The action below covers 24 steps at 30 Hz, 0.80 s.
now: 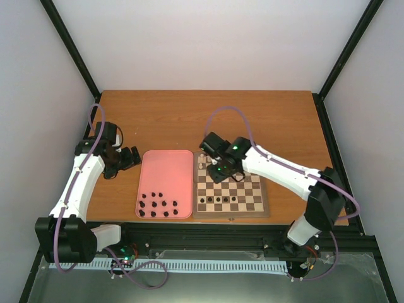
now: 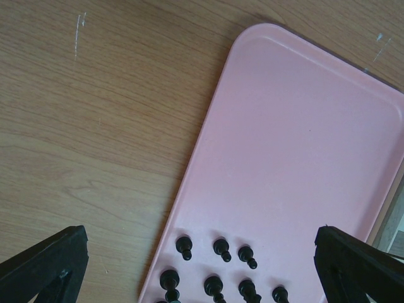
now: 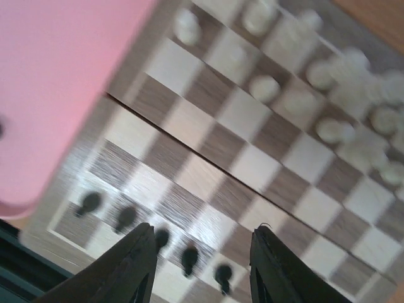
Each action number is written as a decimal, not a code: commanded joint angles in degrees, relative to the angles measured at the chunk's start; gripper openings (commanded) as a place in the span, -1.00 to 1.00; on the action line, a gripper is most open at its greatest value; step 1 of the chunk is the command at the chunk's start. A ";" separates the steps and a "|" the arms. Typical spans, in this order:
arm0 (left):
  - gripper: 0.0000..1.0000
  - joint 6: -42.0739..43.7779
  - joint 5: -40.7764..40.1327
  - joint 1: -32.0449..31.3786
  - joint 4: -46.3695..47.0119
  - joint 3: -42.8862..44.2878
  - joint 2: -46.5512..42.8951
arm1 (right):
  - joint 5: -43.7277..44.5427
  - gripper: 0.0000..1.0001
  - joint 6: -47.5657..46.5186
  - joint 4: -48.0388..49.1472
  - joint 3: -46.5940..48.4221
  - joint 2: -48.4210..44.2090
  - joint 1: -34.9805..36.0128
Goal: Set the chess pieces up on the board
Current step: Pick up the chess piece from the storage box.
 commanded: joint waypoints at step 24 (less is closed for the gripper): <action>0.99 0.23 4.08 0.42 2.06 -3.68 0.98 | -19.24 -0.15 -10.82 9.48 32.47 35.32 13.53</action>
